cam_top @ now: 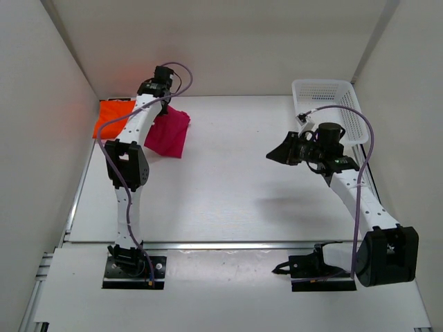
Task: Fold and stack the t-shirts
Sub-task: Put the neatly folded tshirt into the corner of the board with the left arm
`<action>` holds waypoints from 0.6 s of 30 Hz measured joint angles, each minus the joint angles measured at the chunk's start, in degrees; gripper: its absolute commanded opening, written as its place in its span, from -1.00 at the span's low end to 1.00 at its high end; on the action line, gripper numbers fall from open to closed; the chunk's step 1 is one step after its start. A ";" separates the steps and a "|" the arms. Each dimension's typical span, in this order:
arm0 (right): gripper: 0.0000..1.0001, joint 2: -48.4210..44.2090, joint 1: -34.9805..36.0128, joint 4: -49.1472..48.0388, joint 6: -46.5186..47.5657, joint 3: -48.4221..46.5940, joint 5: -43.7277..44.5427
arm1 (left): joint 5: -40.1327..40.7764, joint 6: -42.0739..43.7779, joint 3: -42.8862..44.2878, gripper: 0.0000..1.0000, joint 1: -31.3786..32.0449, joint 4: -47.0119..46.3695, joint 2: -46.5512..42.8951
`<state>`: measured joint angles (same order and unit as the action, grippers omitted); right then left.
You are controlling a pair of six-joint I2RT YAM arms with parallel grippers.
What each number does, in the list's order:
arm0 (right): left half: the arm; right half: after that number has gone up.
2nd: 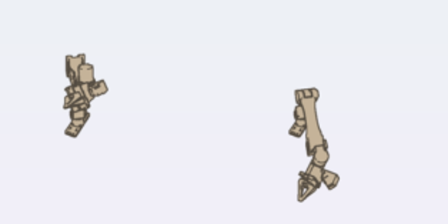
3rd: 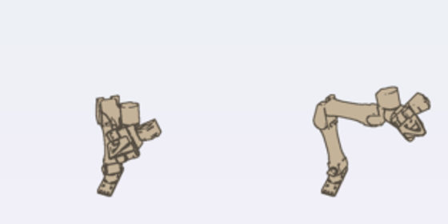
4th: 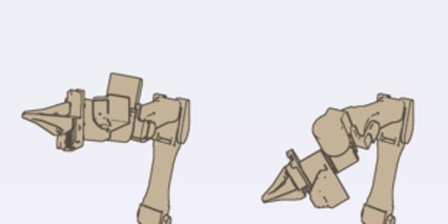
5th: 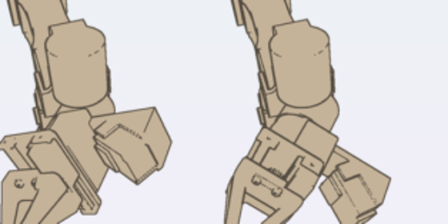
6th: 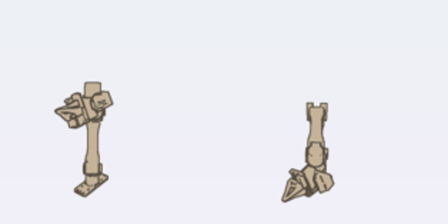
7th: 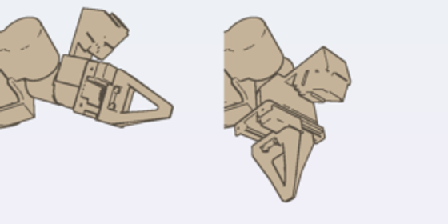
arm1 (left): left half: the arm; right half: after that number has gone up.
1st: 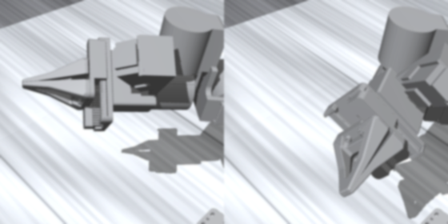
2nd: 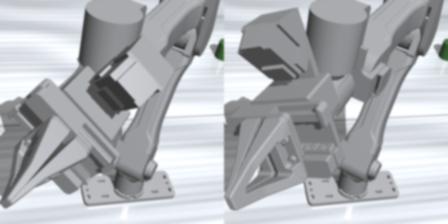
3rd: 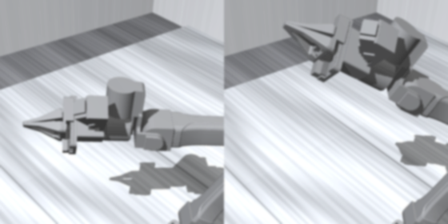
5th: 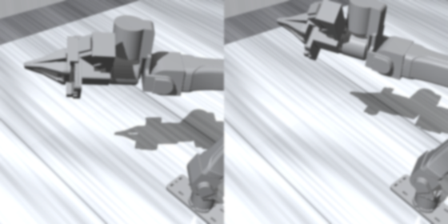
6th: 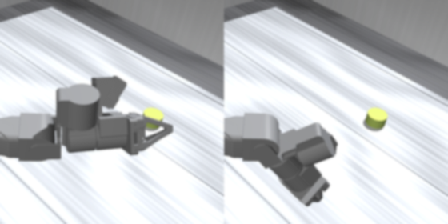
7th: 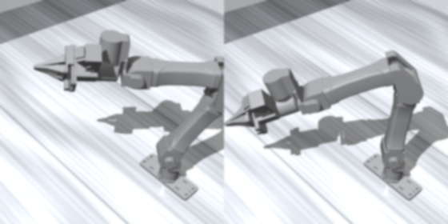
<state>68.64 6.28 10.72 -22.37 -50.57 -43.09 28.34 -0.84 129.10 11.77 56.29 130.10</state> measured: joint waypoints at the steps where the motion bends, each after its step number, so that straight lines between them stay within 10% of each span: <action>1: -0.66 0.07 -0.04 0.55 0.17 0.07 -0.28 | 0.52 0.55 0.79 -1.00 -0.55 -0.44 0.00; 18: -0.68 4.35 -2.82 7.93 6.16 4.00 0.20 | 2.47 7.02 6.08 -1.00 -6.14 -8.31 0.00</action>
<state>72.99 3.46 18.65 -16.21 -46.57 -42.89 30.81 6.17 135.17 5.63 47.99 130.10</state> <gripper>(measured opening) 0.149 0.132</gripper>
